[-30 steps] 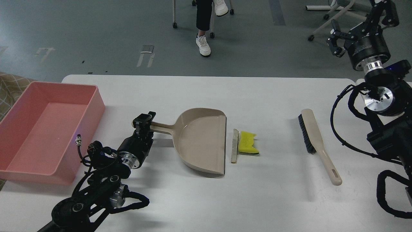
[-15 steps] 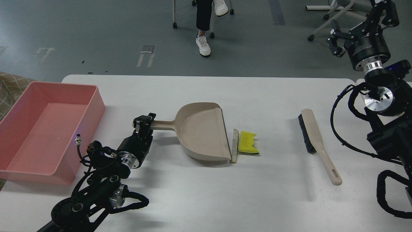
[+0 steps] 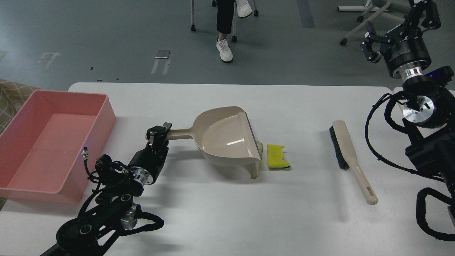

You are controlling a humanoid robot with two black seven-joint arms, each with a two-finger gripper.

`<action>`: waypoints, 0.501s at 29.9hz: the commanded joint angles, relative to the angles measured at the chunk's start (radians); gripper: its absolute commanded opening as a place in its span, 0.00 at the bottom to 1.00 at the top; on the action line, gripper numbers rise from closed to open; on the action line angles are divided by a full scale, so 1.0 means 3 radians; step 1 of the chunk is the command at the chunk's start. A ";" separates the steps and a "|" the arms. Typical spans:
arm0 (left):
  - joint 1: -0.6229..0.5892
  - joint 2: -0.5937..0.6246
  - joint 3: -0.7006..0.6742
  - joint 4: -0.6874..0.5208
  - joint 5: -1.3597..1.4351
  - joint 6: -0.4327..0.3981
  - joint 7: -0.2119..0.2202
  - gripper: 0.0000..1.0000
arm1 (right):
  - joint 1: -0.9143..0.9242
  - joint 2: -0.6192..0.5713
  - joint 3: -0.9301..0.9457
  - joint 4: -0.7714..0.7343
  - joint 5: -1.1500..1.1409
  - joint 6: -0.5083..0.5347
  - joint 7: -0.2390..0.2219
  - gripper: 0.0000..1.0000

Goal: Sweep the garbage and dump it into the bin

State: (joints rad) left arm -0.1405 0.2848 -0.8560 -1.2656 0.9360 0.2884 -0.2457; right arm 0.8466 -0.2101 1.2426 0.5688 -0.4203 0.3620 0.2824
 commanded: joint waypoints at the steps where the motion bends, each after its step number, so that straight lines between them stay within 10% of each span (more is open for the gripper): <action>1: -0.0002 0.0068 0.0010 -0.0061 0.0168 -0.0010 -0.0060 0.03 | 0.0001 -0.0005 0.0000 -0.0009 0.0000 -0.0005 -0.0001 1.00; 15: -0.0022 0.0768 0.0036 -0.0445 0.0280 -0.0133 -0.0224 0.01 | -0.0045 -0.0547 -0.0179 0.0267 -0.0051 0.0016 0.0005 1.00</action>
State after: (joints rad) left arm -0.1474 0.4933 -0.8449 -1.3873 1.0202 0.2536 -0.3048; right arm 0.8449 -0.3329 1.2194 0.6332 -0.4298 0.3654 0.2837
